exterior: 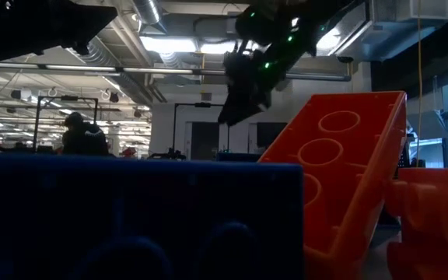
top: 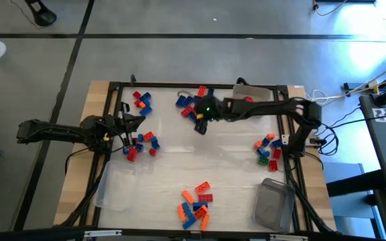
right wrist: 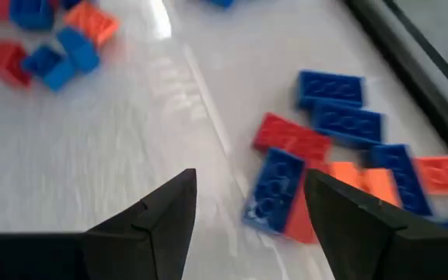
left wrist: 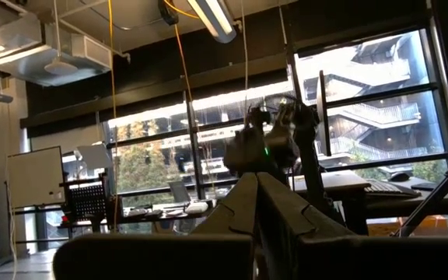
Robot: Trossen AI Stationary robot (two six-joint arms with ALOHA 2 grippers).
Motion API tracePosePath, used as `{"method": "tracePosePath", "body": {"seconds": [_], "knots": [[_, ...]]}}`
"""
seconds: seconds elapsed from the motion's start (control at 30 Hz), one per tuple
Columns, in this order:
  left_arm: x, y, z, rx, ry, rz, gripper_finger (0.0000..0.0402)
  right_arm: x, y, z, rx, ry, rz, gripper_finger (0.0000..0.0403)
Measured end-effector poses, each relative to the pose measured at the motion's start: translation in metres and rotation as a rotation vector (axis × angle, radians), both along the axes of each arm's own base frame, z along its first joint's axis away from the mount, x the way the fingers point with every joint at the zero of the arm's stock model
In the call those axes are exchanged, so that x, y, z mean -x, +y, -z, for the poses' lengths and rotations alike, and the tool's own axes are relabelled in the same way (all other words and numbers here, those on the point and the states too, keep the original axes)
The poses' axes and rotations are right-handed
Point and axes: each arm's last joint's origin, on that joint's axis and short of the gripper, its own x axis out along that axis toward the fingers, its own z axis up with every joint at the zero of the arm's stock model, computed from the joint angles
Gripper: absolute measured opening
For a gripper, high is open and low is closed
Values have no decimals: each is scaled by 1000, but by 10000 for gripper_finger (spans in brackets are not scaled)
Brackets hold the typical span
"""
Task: Sort blocks by size
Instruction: Put the blue game piece into the gray bin
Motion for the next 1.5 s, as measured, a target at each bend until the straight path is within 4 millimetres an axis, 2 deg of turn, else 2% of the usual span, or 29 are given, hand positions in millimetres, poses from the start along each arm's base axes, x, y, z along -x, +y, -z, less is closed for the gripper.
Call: {"method": "tracePosePath", "body": {"seconds": [0.17, 0.33, 0.53, 0.67, 1.3, 1.5], "knots": [[0, 0, 0, -2, 1, -1, 0, -12, 5, 32, 13, 71, -119, 237], [0, 0, 0, -2, 1, -1, 0, -17, 2, 57, 55, 153, -129, 237], [0, 0, 0, -2, 1, -1, 0, -24, -1, 74, 130, 163, -146, 237], [0, 0, 0, -2, 1, -1, 0, -27, -3, 75, 189, 151, -103, 237], [0, 0, 0, 0, 1, 0, 0, -22, -2, 87, 141, 237, -100, 237], [0, 0, 0, 1, 1, 0, 0, -21, 10, 86, 136, 266, -129, 237]]}}
